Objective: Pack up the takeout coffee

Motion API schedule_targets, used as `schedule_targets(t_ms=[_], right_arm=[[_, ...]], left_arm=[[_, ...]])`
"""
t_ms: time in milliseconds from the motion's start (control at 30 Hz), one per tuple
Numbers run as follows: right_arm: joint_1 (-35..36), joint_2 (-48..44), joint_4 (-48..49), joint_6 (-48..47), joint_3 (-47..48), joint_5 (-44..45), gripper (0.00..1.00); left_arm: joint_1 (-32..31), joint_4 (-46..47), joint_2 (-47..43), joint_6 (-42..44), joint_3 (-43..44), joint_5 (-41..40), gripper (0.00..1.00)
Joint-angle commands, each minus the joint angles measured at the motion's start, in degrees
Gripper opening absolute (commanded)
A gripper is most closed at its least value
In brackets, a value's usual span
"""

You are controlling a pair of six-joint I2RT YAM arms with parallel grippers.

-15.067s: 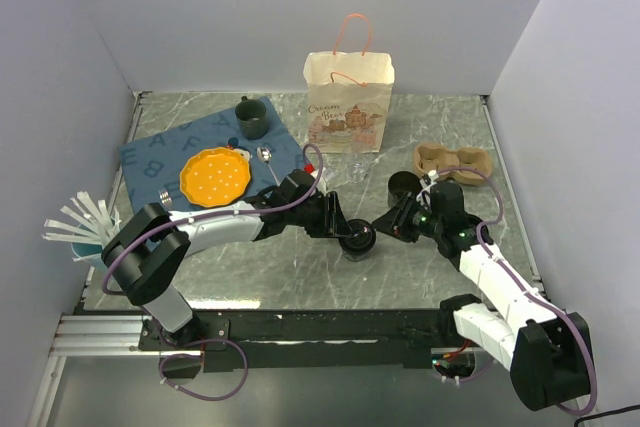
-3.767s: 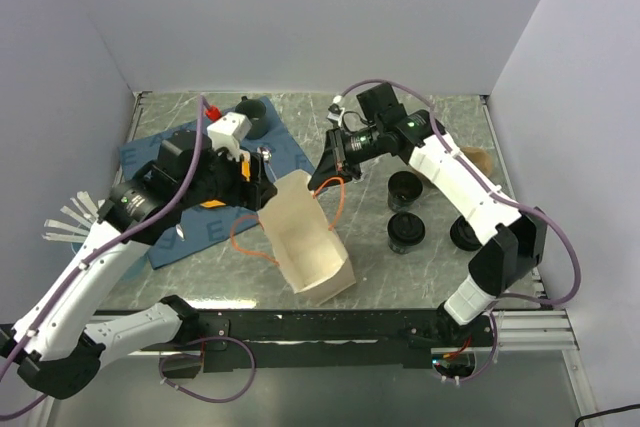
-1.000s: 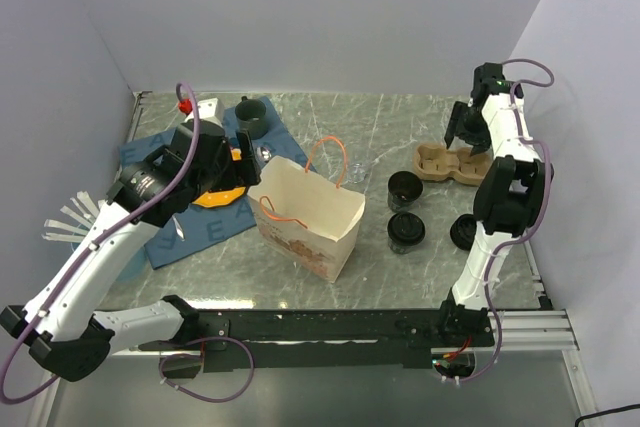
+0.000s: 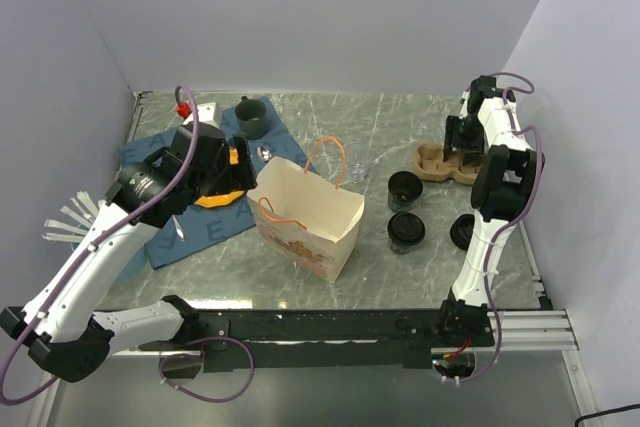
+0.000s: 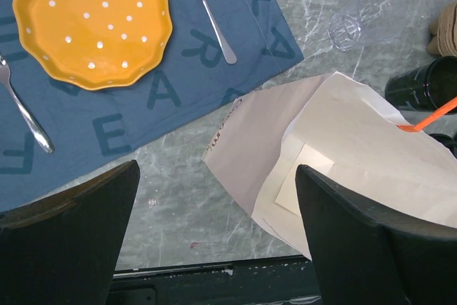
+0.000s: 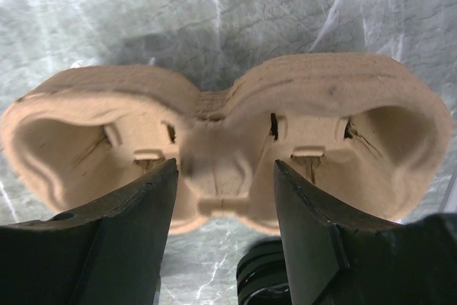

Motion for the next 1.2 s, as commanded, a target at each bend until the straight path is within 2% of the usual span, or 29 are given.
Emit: schedule_targets(t_ms=[0, 167, 400, 733, 1067, 1167], right_arm=[[0.0, 0.5, 0.8, 0.4, 2.1, 1.1, 0.62], [0.3, 0.6, 1.0, 0.6, 2.5, 1.6, 0.55], [0.4, 0.3, 0.1, 1.3, 4.2, 2.4, 0.5], [0.8, 0.5, -2.1, 1.3, 7.3, 2.9, 0.52], [0.8, 0.9, -2.3, 1.5, 5.8, 3.0, 0.56], [0.8, 0.8, -2.2, 1.3, 5.7, 2.7, 0.53]], left_arm=[[0.1, 2.3, 0.7, 0.9, 0.7, -0.9, 0.97], [0.1, 3.8, 1.5, 2.5, 0.8, -0.5, 0.97], [0.1, 3.6, 3.0, 4.4, 3.4, -2.1, 0.97], [0.1, 4.6, 2.4, 3.6, 1.6, -0.9, 0.97], [0.1, 4.4, 2.0, 3.2, 1.4, -0.8, 0.97], [0.1, 4.4, 1.8, 3.2, 1.4, -0.7, 0.97]])
